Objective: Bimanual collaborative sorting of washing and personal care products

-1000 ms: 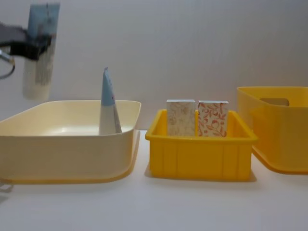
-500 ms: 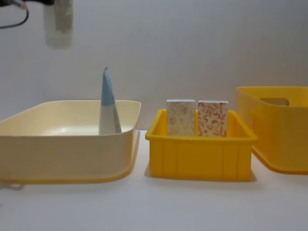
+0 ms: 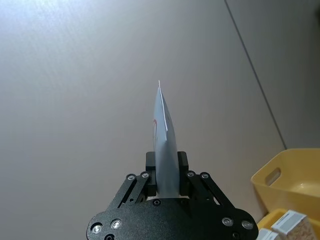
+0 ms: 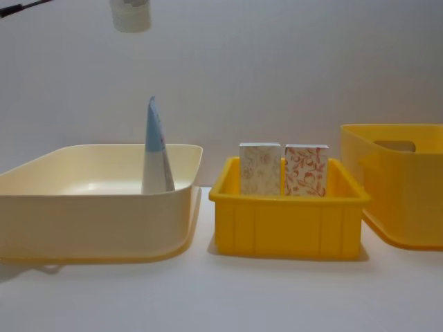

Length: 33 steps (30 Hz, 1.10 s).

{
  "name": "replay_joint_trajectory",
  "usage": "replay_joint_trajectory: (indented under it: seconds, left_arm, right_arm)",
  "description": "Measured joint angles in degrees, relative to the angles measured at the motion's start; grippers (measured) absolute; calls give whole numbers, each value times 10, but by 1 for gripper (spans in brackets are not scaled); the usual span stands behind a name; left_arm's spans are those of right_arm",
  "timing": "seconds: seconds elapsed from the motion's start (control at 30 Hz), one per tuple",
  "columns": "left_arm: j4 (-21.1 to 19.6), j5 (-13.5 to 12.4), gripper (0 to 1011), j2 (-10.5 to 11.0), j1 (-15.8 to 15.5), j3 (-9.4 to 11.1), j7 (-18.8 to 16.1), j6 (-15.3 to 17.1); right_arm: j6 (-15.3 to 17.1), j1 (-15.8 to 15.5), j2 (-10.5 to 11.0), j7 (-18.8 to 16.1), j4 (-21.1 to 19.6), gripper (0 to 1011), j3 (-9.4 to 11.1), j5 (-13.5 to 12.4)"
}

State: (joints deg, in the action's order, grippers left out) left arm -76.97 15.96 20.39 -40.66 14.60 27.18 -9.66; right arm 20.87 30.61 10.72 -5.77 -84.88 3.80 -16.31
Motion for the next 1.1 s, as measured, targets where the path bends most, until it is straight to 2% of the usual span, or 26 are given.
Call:
replay_joint_trajectory:
  seconds: [0.6,0.87,1.1]
  left_arm:
    - [87,105,236,-42,-62,17,135,-40]
    - [135,153,236,-65,-91,23,199,-49]
    - [183,198,236,-88,-118,28,266,-54]
  right_arm:
    - [0,0,2,-7,0,1001,-3,-4]
    - [2,1,11,-36,-1,1001,-13,-16]
    - [13,6,26,-82,-2,1001,-29,-33]
